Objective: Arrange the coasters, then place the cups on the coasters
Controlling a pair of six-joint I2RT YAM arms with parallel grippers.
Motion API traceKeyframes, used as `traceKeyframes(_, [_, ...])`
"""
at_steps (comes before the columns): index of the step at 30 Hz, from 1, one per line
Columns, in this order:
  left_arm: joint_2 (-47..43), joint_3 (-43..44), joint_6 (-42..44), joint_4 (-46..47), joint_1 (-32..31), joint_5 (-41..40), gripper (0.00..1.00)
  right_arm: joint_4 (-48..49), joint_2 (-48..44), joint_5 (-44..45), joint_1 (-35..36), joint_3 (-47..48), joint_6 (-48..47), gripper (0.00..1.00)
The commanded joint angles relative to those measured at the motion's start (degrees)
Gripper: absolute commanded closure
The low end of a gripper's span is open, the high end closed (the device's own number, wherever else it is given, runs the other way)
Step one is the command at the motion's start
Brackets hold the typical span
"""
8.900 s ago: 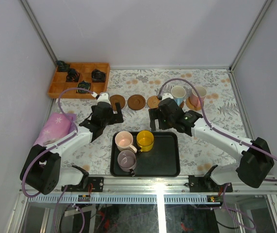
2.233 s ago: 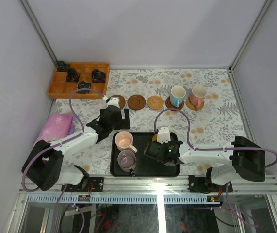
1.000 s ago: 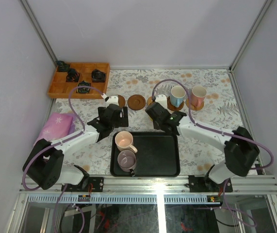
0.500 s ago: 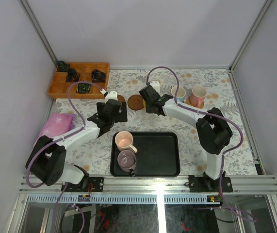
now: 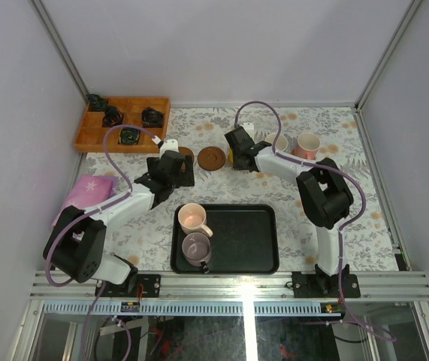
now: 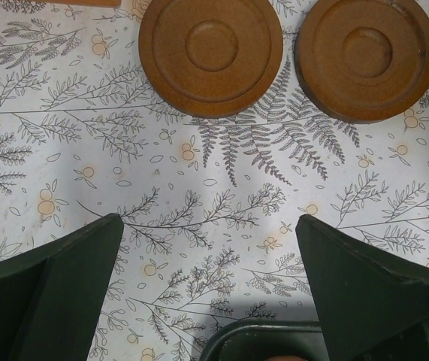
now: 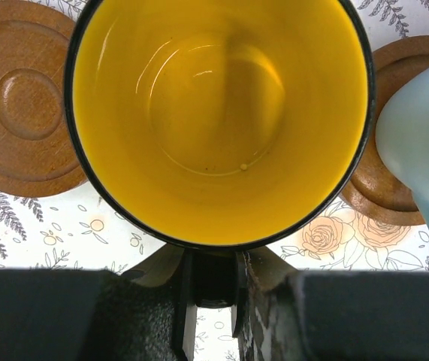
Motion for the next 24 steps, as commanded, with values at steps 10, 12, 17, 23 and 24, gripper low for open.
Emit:
traceKeyframes(10, [0.85,2.28,0.11,0.61,0.3,0.29,0.0,5.08,0.18,1.51,-0.81,2.01,0.22,1.0])
traceKeyframes(12, [0.86,2.21,0.2,0.44,0.31,0.25,0.0,4.45,0.35,1.98,-0.77,2.0,0.85,1.0])
traceKeyframes(17, [0.79,2.1,0.45,0.42,0.3,0.16,0.0,3.76,-0.49,2.68,-0.81,0.66,2.29,1.0])
traceKeyframes(23, [1.15,2.19,0.43,0.45,0.31,0.29,0.0,2.5,-0.71,3.44,-0.81,-0.16,2.4,1.0])
traceKeyframes(24, [1.21,2.19,0.42,0.5,0.34,0.28,0.0,2.46,-0.98,3.56,-0.81,-0.36,2.44,1.0])
